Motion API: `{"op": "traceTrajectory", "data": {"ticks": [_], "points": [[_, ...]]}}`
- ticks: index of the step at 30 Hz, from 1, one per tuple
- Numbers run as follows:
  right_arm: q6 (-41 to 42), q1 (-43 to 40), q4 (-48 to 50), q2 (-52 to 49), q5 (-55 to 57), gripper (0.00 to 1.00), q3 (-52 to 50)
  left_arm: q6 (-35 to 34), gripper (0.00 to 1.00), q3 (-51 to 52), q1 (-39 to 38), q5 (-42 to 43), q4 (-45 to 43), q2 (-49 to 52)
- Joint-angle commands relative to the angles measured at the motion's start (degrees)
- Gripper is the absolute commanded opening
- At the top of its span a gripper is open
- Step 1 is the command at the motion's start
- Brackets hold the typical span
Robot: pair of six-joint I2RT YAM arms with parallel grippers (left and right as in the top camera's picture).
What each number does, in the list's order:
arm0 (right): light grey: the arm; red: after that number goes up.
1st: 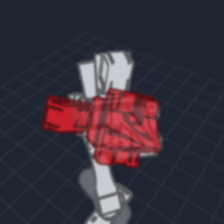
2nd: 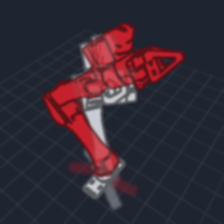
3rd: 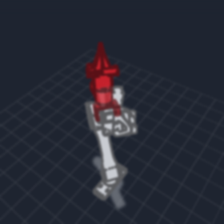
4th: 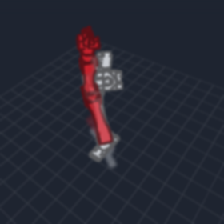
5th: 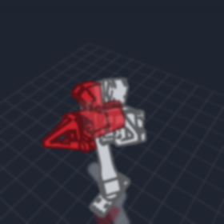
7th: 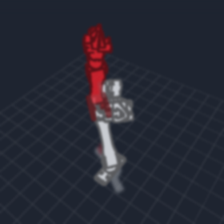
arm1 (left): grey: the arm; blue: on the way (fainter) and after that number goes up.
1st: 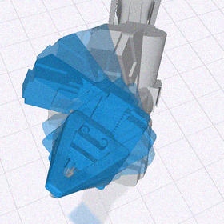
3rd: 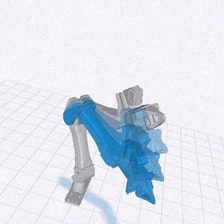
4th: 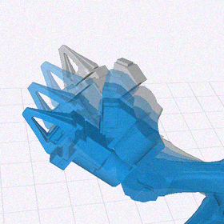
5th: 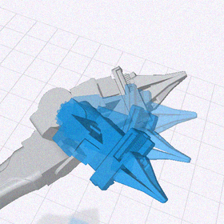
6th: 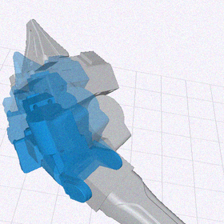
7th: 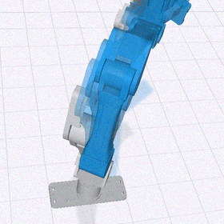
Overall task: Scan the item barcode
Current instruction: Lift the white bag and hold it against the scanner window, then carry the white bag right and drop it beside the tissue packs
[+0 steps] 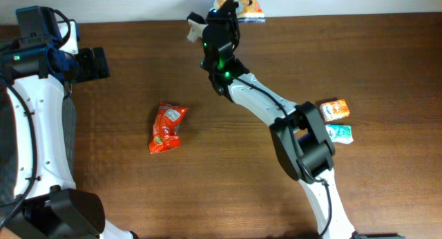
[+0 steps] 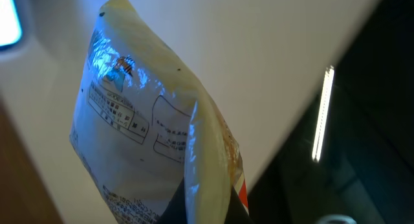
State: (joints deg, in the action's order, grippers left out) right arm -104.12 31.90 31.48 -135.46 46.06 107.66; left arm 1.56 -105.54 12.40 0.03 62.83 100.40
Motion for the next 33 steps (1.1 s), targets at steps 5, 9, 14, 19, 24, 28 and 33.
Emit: {"op": "traceTrajectory", "data": {"ticks": [5,9,14,19,24,28,33], "points": [[14.2,3.4,-28.9,20.7,4.4,0.04,0.5,0.9,0.99,-0.1,0.1,0.4,-0.1,0.1],[49.0,4.3,-63.3,33.0,-10.0,0.04,0.6,0.9,0.99,-0.1,0.1,0.4,-0.1,0.1],[79.0,-1.4,-86.5,42.2,-51.1,0.04,0.6,0.9,0.99,-0.1,0.1,0.4,-0.1,0.1],[97.6,-19.9,-104.6,42.4,-62.4,0.04,0.5,0.9,0.99,-0.1,0.1,0.4,-0.1,0.1],[102.4,-47.1,-106.2,41.1,-65.8,0.04,-7.1,0.9,0.99,-0.1,0.1,0.4,-0.1,0.1],[111.2,-61.4,-90.1,40.6,-65.8,0.04,-26.1,0.9,0.99,-0.1,0.1,0.4,-0.1,0.1],[115.4,-66.4,-74.1,39.6,-69.8,0.71,-38.9,0.9,0.99,-0.1,0.1,0.4,-0.1,0.1]]}}
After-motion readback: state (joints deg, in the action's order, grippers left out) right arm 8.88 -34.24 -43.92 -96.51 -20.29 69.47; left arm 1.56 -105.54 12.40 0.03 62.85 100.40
